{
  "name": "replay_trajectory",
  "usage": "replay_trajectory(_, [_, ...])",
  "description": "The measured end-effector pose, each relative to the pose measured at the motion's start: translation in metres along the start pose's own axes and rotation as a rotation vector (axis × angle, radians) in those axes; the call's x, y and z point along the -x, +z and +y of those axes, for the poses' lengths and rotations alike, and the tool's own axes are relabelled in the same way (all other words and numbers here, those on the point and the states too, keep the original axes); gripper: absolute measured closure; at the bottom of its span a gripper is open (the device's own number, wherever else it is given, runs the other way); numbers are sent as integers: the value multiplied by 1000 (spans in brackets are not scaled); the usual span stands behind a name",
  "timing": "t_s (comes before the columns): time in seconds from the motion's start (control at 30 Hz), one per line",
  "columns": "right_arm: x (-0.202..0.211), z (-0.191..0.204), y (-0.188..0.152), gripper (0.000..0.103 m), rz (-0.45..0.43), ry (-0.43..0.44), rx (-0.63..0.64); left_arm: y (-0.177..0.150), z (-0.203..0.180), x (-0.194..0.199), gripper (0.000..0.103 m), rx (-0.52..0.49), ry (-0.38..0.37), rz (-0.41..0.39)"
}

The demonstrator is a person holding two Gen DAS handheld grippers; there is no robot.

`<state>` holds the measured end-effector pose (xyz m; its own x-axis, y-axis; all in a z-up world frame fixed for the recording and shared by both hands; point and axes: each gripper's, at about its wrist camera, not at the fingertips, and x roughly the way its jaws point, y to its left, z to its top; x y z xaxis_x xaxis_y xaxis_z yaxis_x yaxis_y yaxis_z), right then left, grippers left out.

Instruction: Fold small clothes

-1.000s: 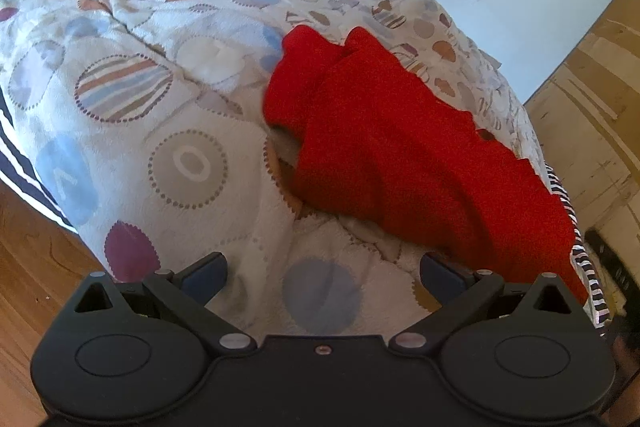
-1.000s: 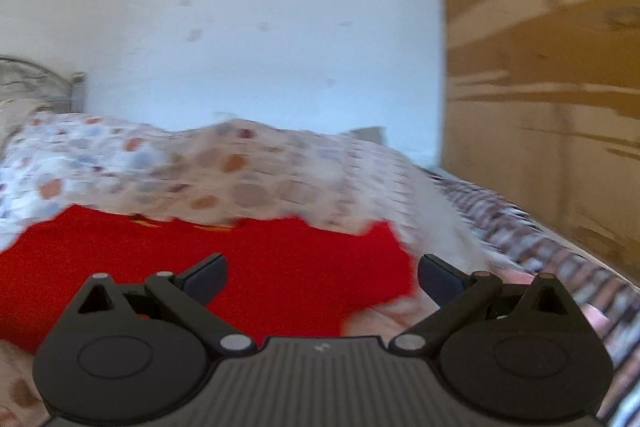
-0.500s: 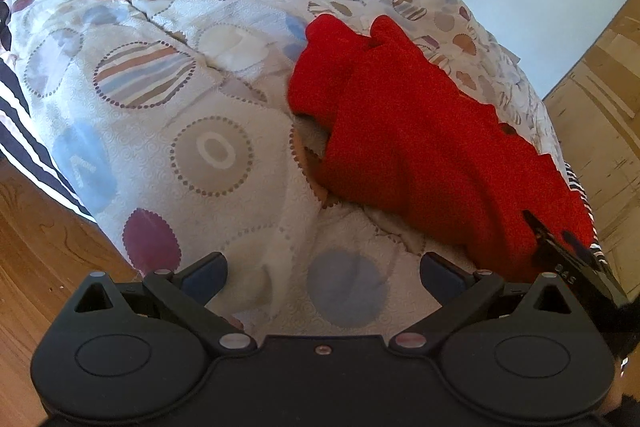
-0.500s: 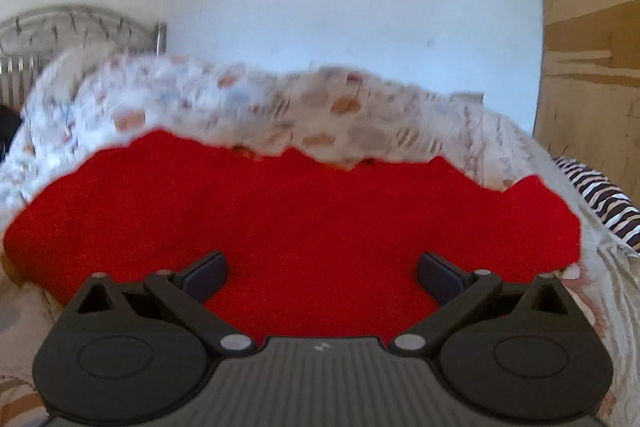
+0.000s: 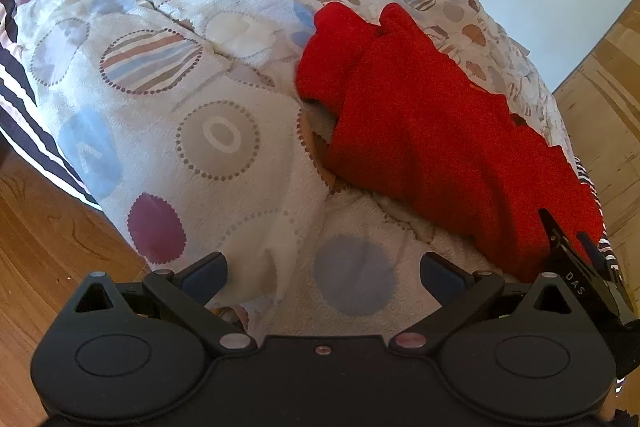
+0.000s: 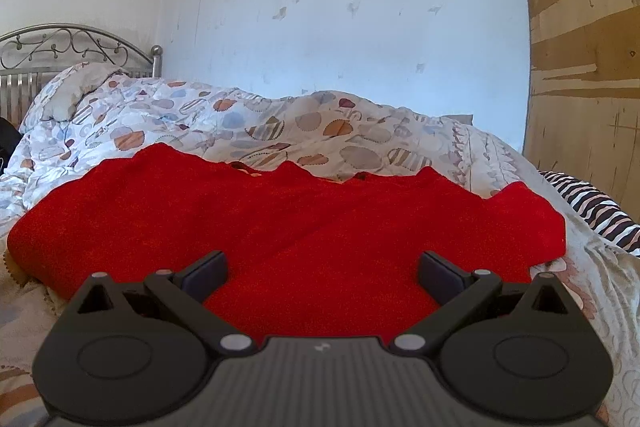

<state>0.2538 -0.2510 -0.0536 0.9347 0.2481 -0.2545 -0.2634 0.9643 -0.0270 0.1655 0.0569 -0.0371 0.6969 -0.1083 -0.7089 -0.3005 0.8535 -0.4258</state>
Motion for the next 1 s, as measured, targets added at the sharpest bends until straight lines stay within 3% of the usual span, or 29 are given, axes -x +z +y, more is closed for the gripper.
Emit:
replay_trajectory(0.1, [1,0,-1,1,-8,-3,0,0,0,-1,1,3,-15,8])
replay_trajectory(0.3, [2,0,-2,1,-13,-3,-1,3,-6,2,1,23,-192,-4])
replay_trajectory(0.43, [3,0,-3,1,-22,1,-2,12,-19,-9,1,6,-235,28])
replay_trajectory(0.6, [3,-1,-5,1,-31,9,-6,24,-28,-14,1,49,-368,31])
replay_trajectory(0.77, [3,-1,-5,1,-36,9,-4,33,-24,-36,1,95,-332,-12])
replay_trajectory(1.0, [3,0,-5,1,-35,9,-3,47,-2,-68,4,364,-341,-82])
